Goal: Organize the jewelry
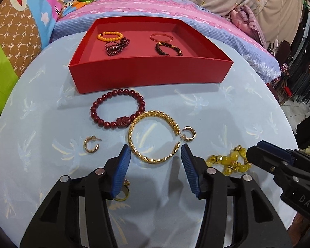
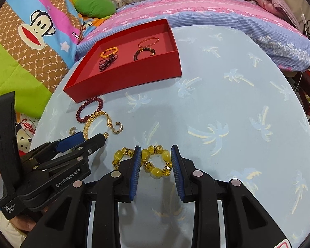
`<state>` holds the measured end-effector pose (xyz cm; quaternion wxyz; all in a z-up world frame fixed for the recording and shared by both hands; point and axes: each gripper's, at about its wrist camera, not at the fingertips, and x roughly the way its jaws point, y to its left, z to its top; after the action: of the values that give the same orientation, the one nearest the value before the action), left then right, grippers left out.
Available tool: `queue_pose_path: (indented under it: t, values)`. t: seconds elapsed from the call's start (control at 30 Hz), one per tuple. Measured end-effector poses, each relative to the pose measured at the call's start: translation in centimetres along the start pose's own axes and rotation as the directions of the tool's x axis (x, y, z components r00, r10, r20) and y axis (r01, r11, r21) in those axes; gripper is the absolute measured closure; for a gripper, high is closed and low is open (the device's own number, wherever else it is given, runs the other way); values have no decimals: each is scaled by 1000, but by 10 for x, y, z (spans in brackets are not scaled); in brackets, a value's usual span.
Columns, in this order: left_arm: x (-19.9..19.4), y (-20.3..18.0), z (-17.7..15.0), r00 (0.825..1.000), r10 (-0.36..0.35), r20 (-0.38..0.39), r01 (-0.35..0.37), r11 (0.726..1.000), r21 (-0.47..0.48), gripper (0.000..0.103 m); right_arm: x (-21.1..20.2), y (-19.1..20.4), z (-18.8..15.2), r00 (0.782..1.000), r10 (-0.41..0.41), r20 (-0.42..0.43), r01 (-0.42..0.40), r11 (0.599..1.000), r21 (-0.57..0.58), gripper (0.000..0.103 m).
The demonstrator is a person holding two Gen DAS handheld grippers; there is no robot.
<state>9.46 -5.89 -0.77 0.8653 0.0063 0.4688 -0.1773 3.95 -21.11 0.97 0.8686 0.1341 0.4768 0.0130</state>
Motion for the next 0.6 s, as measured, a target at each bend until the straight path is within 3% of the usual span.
queue_pose_path:
  t: [0.6]
  values:
    - [-17, 6, -8, 1000, -13, 2, 13, 1000, -8, 60, 4, 7, -9, 1000, 9, -21, -9, 1000, -21, 73]
